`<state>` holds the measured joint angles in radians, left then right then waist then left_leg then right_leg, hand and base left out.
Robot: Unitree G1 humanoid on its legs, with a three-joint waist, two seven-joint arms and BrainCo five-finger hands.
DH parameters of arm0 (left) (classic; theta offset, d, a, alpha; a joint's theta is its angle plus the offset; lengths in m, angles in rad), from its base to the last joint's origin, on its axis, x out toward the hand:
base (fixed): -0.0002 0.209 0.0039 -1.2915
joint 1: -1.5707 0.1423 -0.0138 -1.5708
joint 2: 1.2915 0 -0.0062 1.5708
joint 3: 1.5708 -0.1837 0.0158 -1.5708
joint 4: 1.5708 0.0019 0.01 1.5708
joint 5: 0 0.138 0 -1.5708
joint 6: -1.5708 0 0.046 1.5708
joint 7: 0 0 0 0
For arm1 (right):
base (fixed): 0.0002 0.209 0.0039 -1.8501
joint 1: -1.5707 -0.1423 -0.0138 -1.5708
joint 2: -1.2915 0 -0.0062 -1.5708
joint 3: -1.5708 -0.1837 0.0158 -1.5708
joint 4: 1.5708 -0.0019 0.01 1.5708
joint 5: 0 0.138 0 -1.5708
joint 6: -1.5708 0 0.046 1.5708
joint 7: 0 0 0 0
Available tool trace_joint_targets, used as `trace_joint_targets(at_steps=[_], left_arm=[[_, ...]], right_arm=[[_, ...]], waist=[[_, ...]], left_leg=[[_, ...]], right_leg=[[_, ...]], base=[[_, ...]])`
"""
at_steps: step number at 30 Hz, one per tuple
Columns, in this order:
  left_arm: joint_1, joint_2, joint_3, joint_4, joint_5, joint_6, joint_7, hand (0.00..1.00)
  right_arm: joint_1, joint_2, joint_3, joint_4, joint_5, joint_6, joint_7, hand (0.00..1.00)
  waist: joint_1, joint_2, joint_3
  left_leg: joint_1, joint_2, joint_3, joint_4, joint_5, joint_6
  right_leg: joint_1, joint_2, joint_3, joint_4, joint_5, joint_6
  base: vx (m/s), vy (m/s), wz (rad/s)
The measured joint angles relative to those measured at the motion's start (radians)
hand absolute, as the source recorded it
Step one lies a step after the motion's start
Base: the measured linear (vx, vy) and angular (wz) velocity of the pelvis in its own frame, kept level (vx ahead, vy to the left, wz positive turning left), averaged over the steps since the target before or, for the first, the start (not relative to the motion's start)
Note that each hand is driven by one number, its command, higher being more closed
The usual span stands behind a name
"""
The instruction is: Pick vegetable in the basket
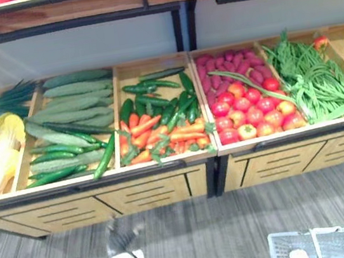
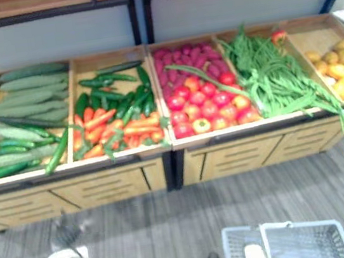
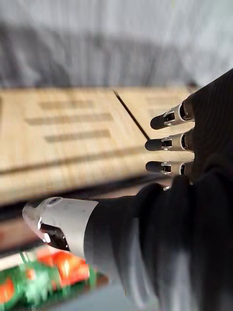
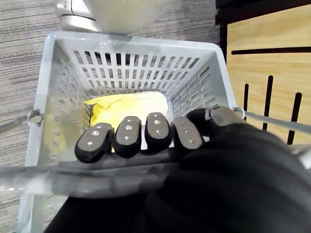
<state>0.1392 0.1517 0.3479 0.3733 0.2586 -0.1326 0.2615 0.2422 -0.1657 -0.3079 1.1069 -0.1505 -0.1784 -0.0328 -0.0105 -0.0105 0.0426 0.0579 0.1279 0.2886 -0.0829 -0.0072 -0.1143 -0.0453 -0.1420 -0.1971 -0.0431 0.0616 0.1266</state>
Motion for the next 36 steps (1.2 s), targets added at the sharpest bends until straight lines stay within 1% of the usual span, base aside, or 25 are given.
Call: trace_joint_targets(at_steps=[1,2,4,6,8,9,10,12,13,15,17,18,19,20,21,23,25,27,29,30,34,36], left_arm=[[0.000,0.015,0.017,-0.038,0.015,-0.001,0.016,0.00],[-0.005,0.046,0.045,-0.111,0.061,-0.001,0.055,0.00],[-0.014,0.068,0.061,-0.162,0.117,-0.002,0.093,0.00],[-0.043,0.099,0.065,-0.204,0.179,-0.006,0.159,0.00],[-0.063,0.115,0.065,-0.227,0.202,-0.008,0.191,0.00],[-0.079,0.140,0.064,-0.232,0.224,-0.010,0.207,0.00],[-0.080,0.154,0.061,-0.231,0.229,-0.010,0.207,0.00],[-0.104,0.225,0.040,-0.212,0.240,-0.010,0.203,0.00],[-0.116,0.250,0.032,-0.196,0.242,-0.011,0.200,0.00],[-0.179,0.374,-0.029,-0.084,0.277,-0.020,0.172,0.00],[-0.233,0.433,-0.087,0.002,0.297,-0.019,0.147,0.00],[-0.247,0.442,-0.103,0.016,0.299,-0.018,0.136,0.00],[-0.301,0.452,-0.161,0.053,0.316,-0.022,0.102,0.00],[-0.338,0.461,-0.202,0.093,0.317,-0.027,0.081,0.00],[-0.352,0.465,-0.217,0.107,0.317,-0.026,0.074,0.00],[-0.403,0.495,-0.271,0.154,0.313,-0.032,0.029,0.00],[-0.441,0.512,-0.305,0.173,0.311,-0.033,-0.002,0.00],[-0.479,0.522,-0.330,0.182,0.309,-0.033,-0.008,0.00],[-0.501,0.522,-0.349,0.192,0.309,-0.033,-0.008,0.00],[-0.521,0.523,-0.354,0.193,0.309,-0.033,-0.008,0.00],[-0.558,0.531,-0.391,0.194,0.304,-0.032,-0.008,0.00],[-0.576,0.531,-0.403,0.194,0.304,-0.033,-0.008,0.00]], right_arm=[[-0.001,-0.004,0.000,0.000,0.000,-0.001,0.000,1.00],[-0.002,-0.011,0.000,-0.001,-0.002,-0.003,0.010,1.00],[0.001,-0.020,-0.005,-0.001,-0.003,-0.003,0.020,1.00],[0.000,-0.024,-0.009,-0.002,-0.006,-0.003,0.023,1.00],[-0.001,-0.024,-0.008,-0.006,-0.007,-0.004,0.030,1.00],[-0.001,-0.025,-0.007,-0.014,-0.007,-0.004,0.036,1.00],[-0.002,-0.027,-0.005,-0.016,-0.007,-0.005,0.038,1.00],[-0.001,-0.034,-0.005,-0.026,-0.007,-0.004,0.041,1.00],[0.000,-0.036,-0.005,-0.031,-0.007,-0.004,0.041,1.00],[-0.007,-0.053,0.005,-0.042,-0.007,-0.004,0.045,1.00],[-0.016,-0.066,0.009,-0.057,-0.009,-0.005,0.048,1.00],[-0.019,-0.069,0.014,-0.066,-0.009,-0.005,0.049,1.00],[-0.028,-0.076,0.029,-0.087,-0.009,-0.012,0.051,1.00],[-0.037,-0.081,0.041,-0.099,-0.009,-0.016,0.051,1.00],[-0.042,-0.082,0.042,-0.104,-0.009,-0.017,0.050,1.00],[-0.063,-0.083,0.044,-0.121,-0.008,-0.019,0.044,1.00],[-0.070,-0.085,0.050,-0.131,-0.008,-0.019,0.039,1.00],[-0.081,-0.090,0.074,-0.131,-0.008,-0.018,0.038,1.00],[-0.082,-0.091,0.082,-0.131,-0.008,-0.018,0.038,1.00],[-0.090,-0.090,0.088,-0.131,-0.008,-0.018,0.037,1.00],[-0.094,-0.092,0.102,-0.158,-0.007,-0.017,0.027,1.00],[-0.094,-0.091,0.107,-0.167,-0.007,-0.017,0.024,1.00]], waist=[[-0.004,0.003,-0.002],[-0.013,0.011,-0.007],[-0.014,0.019,-0.012],[-0.016,0.024,-0.016],[-0.017,0.024,-0.016],[-0.019,0.025,-0.015],[-0.020,0.027,-0.015],[-0.045,0.034,-0.011],[-0.047,0.036,-0.010],[-0.054,0.044,-0.005],[-0.063,0.052,-0.001],[-0.069,0.054,0.001],[-0.070,0.056,0.029],[-0.074,0.060,0.043],[-0.075,0.060,0.052],[-0.096,0.064,0.082],[-0.098,0.069,0.096],[-0.098,0.072,0.116],[-0.100,0.074,0.118],[-0.099,0.074,0.129],[-0.098,0.077,0.159],[-0.096,0.074,0.167]], left_leg=[[0.003,0.001,0.005,0.000,-0.003,-0.001],[0.011,0.002,0.016,0.000,-0.008,-0.001],[0.019,0.003,0.036,0.003,-0.019,-0.003],[0.019,0.005,0.057,0.021,-0.036,-0.003],[0.017,0.004,0.069,0.025,-0.043,-0.003],[0.015,0.004,0.086,0.035,-0.051,-0.004],[0.015,0.003,0.089,0.038,-0.054,-0.004],[0.013,0.001,0.093,0.044,-0.060,-0.002],[0.013,0.001,0.096,0.045,-0.061,-0.003],[0.007,-0.001,0.127,0.053,-0.069,-0.002],[-0.011,-0.007,0.143,0.058,-0.070,0.000],[-0.018,-0.009,0.144,0.061,-0.071,0.001],[-0.027,-0.011,0.163,0.070,-0.073,0.003],[-0.041,-0.011,0.173,0.074,-0.073,0.003],[-0.044,-0.011,0.179,0.075,-0.073,0.003],[-0.063,-0.008,0.195,0.084,-0.074,0.002],[-0.074,-0.006,0.208,0.086,-0.074,0.002],[-0.077,0.000,0.233,0.088,-0.077,-0.003],[-0.086,0.002,0.238,0.088,-0.077,-0.003],[-0.091,0.006,0.250,0.090,-0.078,-0.004],[-0.094,0.009,0.256,0.091,-0.078,-0.005],[-0.103,0.010,0.256,0.098,-0.081,-0.007]], right_leg=[[0.000,0.002,0.008,-0.002,0.000,0.000],[0.001,0.005,0.018,-0.007,0.000,0.000],[-0.001,0.009,0.039,-0.010,0.001,0.000],[-0.002,0.012,0.059,-0.019,0.006,-0.001],[-0.003,0.014,0.073,-0.036,0.017,-0.002],[-0.004,0.015,0.087,-0.050,0.027,-0.001],[-0.004,0.016,0.093,-0.055,0.029,-0.002],[-0.006,0.014,0.099,-0.060,0.032,0.000],[-0.008,0.014,0.102,-0.060,0.032,0.000],[-0.032,0.016,0.136,-0.060,0.043,-0.001],[-0.058,0.012,0.156,-0.060,0.053,0.003],[-0.066,0.010,0.159,-0.060,0.055,0.004],[-0.085,0.010,0.182,-0.059,0.065,0.004],[-0.106,0.011,0.197,-0.058,0.071,0.002],[-0.112,0.012,0.202,-0.057,0.074,0.002],[-0.139,0.016,0.218,-0.053,0.081,0.000],[-0.168,0.022,0.239,-0.039,0.081,0.000],[-0.194,0.032,0.263,-0.023,0.081,0.000],[-0.205,0.034,0.267,-0.022,0.081,0.000],[-0.218,0.036,0.279,-0.014,0.081,0.000],[-0.231,0.036,0.288,-0.003,0.081,0.000],[-0.240,0.035,0.296,0.001,0.081,0.000]], base=[[0.08,-0.012,-0.27],[0.07,-0.008,-0.25],[0.05,-0.005,-0.30],[0.04,0.000,-0.30],[0.01,-0.010,-0.29],[0.00,-0.014,-0.29],[-0.01,-0.017,-0.26],[-0.01,-0.021,-0.09],[-0.02,-0.020,-0.18],[-0.05,-0.020,-0.37],[-0.06,-0.020,-0.27],[-0.10,-0.043,-0.36],[-0.13,-0.066,-0.36],[-0.13,-0.072,-0.39],[-0.10,-0.066,-0.30],[-0.07,-0.063,-0.23],[-0.04,-0.059,-0.27],[-0.03,-0.054,-0.34],[0.00,-0.043,-0.17],[0.00,-0.047,-0.16],[0.00,-0.040,-0.09],[-0.02,-0.022,0.01]])
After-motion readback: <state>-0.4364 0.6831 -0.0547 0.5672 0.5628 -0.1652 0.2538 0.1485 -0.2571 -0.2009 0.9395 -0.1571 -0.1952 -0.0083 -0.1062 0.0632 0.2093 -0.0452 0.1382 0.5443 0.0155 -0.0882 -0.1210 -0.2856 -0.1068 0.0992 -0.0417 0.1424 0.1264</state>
